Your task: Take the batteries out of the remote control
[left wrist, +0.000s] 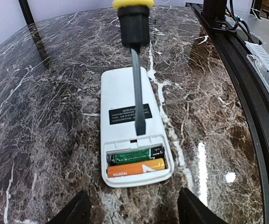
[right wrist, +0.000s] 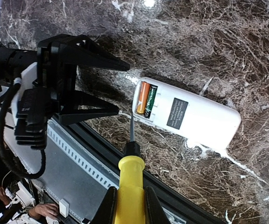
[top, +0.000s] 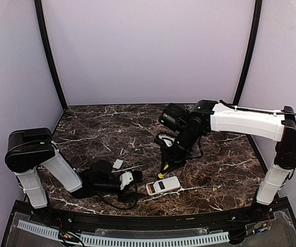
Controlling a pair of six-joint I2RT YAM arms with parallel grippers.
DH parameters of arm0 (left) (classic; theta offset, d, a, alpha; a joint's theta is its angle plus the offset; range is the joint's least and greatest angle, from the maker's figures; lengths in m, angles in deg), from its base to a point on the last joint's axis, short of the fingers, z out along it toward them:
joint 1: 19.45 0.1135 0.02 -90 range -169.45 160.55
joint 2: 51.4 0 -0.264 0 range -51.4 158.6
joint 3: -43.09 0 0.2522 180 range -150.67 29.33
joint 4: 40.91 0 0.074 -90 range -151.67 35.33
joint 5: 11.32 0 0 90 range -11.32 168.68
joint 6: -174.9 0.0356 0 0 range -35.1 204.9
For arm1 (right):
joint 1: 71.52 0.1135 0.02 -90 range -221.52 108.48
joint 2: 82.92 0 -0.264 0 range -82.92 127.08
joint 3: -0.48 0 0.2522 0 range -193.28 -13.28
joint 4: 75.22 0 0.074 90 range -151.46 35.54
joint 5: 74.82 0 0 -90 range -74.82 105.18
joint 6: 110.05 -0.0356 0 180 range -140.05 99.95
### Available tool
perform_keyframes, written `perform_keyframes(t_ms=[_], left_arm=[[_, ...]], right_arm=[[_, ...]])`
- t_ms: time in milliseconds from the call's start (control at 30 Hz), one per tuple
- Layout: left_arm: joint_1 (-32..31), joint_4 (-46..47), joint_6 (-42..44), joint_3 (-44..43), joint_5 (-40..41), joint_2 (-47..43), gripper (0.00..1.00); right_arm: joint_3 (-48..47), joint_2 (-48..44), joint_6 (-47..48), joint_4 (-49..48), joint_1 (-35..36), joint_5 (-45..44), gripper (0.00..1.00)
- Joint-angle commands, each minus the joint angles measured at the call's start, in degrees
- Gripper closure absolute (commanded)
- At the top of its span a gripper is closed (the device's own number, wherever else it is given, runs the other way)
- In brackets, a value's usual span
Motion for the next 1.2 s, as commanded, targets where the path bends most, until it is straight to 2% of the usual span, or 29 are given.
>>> perform_keyframes(t_ms=[0,433,1167], left_arm=[[-0.4,2.4,-0.3,0.5,1.5,0.6,0.36],[-0.4,5.4,-1.0,-0.1,1.7,3.4,0.44],[-0.4,4.5,0.2,-1.9,1.5,5.5,0.57]], right_arm=[[-2.6,1.8,-1.1,2.8,1.0,-2.6,1.00],[-4.4,5.0,-1.7,4.5,1.9,-4.2,1.00],[-7.6,9.6,-3.5,3.7,2.9,-6.3,1.00]])
